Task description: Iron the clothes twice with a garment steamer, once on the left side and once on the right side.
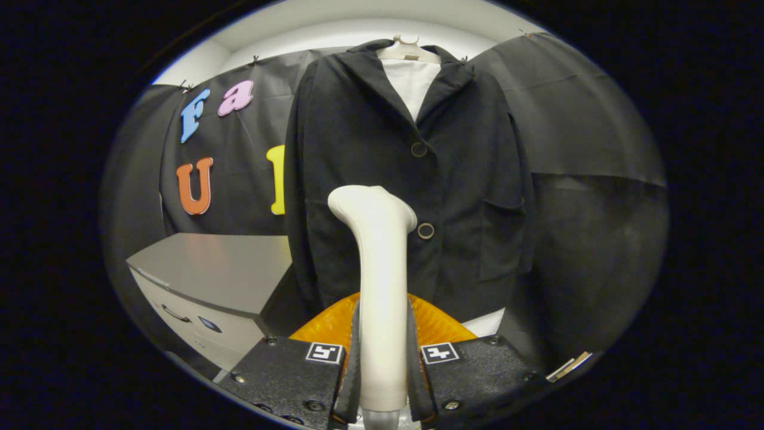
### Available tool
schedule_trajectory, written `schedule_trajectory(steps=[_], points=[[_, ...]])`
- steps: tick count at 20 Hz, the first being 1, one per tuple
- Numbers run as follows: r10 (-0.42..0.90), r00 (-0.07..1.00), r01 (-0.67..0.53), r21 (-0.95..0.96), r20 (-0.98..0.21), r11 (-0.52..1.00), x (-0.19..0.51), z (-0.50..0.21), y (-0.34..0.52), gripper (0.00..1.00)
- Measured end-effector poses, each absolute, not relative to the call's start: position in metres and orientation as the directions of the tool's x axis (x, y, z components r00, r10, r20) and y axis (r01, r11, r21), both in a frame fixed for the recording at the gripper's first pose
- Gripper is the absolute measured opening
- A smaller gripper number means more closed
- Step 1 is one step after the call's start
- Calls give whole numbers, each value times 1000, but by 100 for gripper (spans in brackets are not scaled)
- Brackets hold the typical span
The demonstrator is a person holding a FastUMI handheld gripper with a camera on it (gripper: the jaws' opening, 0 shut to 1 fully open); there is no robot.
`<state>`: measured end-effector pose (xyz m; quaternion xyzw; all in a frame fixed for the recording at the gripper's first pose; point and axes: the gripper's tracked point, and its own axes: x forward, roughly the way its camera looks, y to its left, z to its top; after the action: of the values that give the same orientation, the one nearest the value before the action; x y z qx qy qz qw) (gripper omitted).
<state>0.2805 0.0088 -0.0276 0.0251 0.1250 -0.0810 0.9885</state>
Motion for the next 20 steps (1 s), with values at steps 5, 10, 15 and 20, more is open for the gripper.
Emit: schedule_trajectory(steps=[5, 10, 15, 20], points=[[-163, 935, 172, 0, -314, 985, 275, -62, 7, 35], [-170, 910, 175, -20, -379, 984, 273, -95, 9, 35], [-183, 887, 181, -45, -424, 982, 274, -119, 11, 35], [-199, 859, 184, -78, -471, 980, 272, -145, 10, 35]])
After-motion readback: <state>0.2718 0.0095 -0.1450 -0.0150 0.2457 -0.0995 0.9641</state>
